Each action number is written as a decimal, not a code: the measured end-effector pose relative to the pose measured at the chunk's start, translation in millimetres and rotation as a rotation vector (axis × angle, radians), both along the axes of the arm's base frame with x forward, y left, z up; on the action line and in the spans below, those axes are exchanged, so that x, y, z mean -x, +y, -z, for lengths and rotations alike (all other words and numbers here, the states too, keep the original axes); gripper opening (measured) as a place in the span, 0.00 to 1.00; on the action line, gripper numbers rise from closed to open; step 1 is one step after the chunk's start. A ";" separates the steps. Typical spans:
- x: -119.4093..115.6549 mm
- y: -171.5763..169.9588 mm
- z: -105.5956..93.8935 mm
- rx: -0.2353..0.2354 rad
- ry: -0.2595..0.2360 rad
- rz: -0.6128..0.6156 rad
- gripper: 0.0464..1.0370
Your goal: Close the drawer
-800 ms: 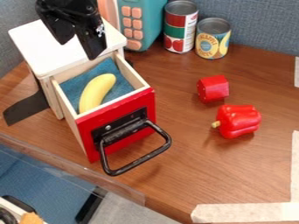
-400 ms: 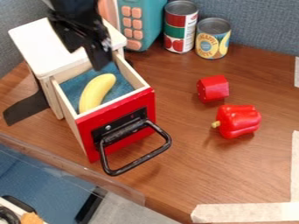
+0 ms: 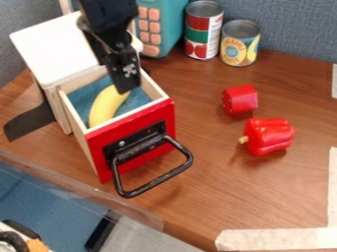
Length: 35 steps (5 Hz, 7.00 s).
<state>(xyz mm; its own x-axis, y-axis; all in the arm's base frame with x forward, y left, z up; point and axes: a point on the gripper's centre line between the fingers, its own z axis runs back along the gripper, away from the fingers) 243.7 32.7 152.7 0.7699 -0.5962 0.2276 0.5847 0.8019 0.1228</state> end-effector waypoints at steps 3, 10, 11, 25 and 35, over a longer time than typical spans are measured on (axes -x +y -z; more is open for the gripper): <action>-0.6 -41.4 17.7 -0.062 0.032 0.570 0.96; 30.8 -89.8 83.4 0.000 0.038 1.197 0.96; 33.6 -90.4 90.8 0.032 0.042 1.238 0.96; 2.1 18.8 116.3 -0.208 0.329 0.916 0.96; 25.4 -31.1 45.2 0.037 0.012 0.083 0.96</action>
